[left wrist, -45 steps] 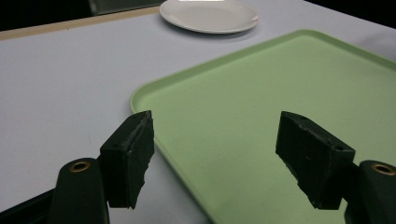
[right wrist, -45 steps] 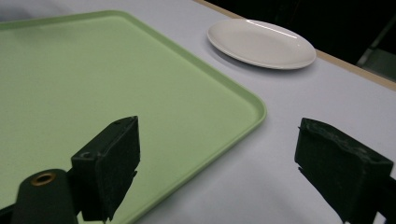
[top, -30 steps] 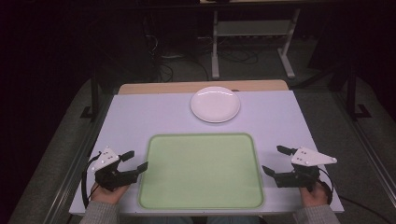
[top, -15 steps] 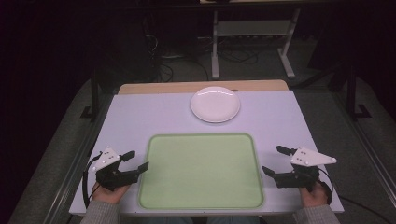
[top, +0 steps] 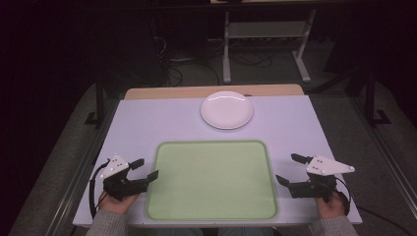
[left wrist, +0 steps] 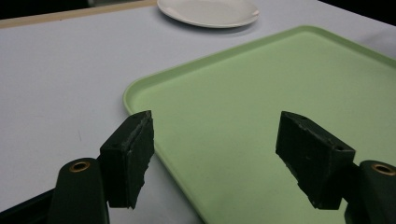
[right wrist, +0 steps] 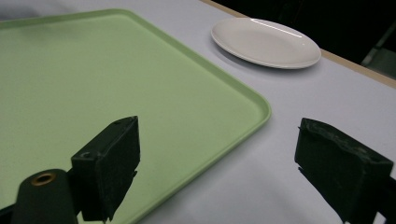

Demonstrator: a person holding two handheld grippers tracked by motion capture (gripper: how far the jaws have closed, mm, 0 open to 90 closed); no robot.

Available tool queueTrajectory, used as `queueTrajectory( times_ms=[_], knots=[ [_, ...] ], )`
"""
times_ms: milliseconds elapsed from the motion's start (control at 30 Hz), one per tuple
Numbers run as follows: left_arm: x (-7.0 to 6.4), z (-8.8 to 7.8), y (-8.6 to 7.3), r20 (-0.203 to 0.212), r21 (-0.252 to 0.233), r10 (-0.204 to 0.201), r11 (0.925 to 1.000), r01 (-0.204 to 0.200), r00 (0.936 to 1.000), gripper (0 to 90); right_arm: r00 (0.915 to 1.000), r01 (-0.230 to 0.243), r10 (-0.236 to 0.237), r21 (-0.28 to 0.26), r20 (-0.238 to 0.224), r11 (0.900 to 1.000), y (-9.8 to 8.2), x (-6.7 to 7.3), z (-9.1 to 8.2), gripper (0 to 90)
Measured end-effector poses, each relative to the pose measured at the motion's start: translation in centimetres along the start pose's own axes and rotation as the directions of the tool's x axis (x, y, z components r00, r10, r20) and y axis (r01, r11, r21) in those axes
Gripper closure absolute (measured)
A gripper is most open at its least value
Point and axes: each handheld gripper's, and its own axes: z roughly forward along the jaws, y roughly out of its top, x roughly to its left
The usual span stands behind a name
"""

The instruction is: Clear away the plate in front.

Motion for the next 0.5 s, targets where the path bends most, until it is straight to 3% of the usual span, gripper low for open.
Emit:
queueTrajectory(
  times_ms=[500],
  knots=[
    [-0.6, 0.76, 0.91, 0.019, -0.002, -0.015, 0.9999, 0.015, 0.9997, 27.6, 1.0, -0.004, 0.004, 0.004, 0.004, 1.0, -0.04, -0.04, 0.01, 13.2]
  ],
)
